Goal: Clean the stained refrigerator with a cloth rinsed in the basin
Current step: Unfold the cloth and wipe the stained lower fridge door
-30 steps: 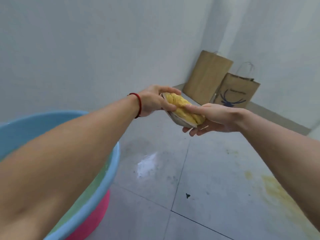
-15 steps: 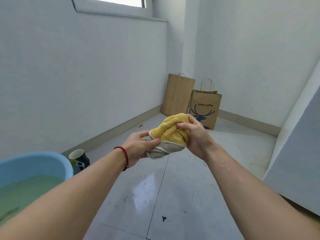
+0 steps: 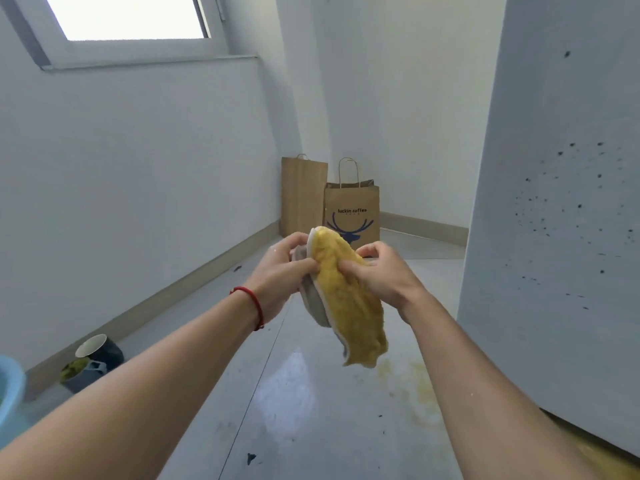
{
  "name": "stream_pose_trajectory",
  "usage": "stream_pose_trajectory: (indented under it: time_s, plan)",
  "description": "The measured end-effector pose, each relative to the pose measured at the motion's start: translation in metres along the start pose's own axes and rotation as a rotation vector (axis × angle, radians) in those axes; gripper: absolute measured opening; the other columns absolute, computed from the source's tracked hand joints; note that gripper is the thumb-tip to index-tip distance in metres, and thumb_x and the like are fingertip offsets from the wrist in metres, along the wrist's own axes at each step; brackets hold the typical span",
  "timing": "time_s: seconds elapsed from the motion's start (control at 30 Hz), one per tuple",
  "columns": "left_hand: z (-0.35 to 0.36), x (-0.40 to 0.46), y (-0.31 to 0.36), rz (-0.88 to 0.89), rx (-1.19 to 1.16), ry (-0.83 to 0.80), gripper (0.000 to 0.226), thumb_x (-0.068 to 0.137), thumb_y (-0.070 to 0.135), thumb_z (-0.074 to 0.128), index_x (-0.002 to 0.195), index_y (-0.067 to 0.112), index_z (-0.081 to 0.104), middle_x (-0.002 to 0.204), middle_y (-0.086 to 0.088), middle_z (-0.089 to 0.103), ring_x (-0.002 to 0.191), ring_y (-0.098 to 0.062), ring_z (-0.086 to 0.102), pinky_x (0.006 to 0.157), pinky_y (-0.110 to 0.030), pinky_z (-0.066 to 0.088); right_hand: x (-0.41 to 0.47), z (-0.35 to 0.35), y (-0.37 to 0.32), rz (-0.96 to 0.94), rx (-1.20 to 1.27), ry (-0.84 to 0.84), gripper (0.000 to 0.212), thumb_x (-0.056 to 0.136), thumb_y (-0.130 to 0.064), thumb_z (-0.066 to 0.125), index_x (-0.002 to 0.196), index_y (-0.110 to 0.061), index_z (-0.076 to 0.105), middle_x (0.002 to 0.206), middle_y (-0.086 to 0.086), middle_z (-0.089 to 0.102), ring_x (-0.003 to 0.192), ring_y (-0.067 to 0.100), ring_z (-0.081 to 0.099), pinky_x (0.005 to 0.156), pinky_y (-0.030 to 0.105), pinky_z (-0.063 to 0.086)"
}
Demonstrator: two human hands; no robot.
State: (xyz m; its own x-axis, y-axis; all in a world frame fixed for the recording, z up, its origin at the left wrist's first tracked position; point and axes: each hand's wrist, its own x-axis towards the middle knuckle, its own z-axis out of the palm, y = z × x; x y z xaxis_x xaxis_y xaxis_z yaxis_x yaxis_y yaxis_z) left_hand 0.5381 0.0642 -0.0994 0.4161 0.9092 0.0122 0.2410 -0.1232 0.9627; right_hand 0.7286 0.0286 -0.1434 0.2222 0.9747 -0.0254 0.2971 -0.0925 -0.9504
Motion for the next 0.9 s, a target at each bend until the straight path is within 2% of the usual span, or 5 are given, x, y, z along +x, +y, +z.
stream_pose_trajectory:
  time_s: [0.2, 0.3, 0.47, 0.67, 0.9]
  plan:
    - [0.059, 0.032, 0.041, -0.031, 0.213, -0.025, 0.024, 0.083, -0.006, 0.074, 0.103, 0.006, 0.068, 0.104, -0.022, 0.071, 0.087, -0.027, 0.071, 0.075, -0.037, 0.063, -0.009, -0.037, 0.010, -0.135, -0.028, 0.314, 0.041, 0.090, -0.046, 0.072, 0.123, -0.025, 0.057, 0.112, 0.002, 0.059, 0.093, 0.015, 0.061, 0.075, 0.030, 0.055]
    - [0.077, 0.037, 0.045, -0.005, 0.267, -0.146, 0.029, 0.081, 0.002, 0.082, 0.107, 0.004, 0.069, 0.094, -0.017, 0.074, 0.076, -0.021, 0.073, 0.066, -0.028, 0.059, -0.015, -0.042, 0.007, -0.149, 0.079, 0.220, 0.037, 0.096, -0.056, 0.063, 0.113, -0.023, 0.068, 0.104, -0.002, 0.070, 0.093, 0.017, 0.068, 0.080, 0.037, 0.063]
    - [0.083, 0.039, 0.050, -0.124, 0.116, -0.455, 0.023, 0.097, 0.005, 0.064, 0.118, -0.004, 0.068, 0.108, -0.027, 0.073, 0.099, -0.035, 0.074, 0.080, -0.037, 0.063, -0.027, -0.064, 0.017, -0.137, -0.032, 0.223, 0.031, 0.101, -0.044, 0.061, 0.086, -0.022, 0.077, 0.084, 0.002, 0.075, 0.083, 0.023, 0.072, 0.072, 0.042, 0.064]
    - [0.090, 0.065, 0.077, -0.270, 0.096, -0.546, 0.018, 0.097, -0.002, 0.057, 0.109, -0.006, 0.069, 0.103, -0.021, 0.073, 0.089, -0.032, 0.074, 0.074, -0.038, 0.063, -0.054, -0.108, 0.001, -0.028, -0.099, 0.164, 0.043, 0.107, -0.039, 0.050, 0.094, -0.005, 0.073, 0.096, 0.018, 0.075, 0.083, 0.028, 0.076, 0.069, 0.045, 0.066]
    - [0.168, 0.054, 0.108, -0.174, 0.059, -0.614, 0.014, 0.091, -0.005, 0.054, 0.097, -0.006, 0.066, 0.089, -0.019, 0.071, 0.072, -0.030, 0.072, 0.064, -0.035, 0.063, -0.140, -0.161, -0.019, 0.197, -0.323, 0.546, 0.051, 0.106, -0.034, 0.054, 0.062, -0.009, 0.061, 0.061, 0.006, 0.069, 0.059, 0.021, 0.074, 0.066, 0.037, 0.065]
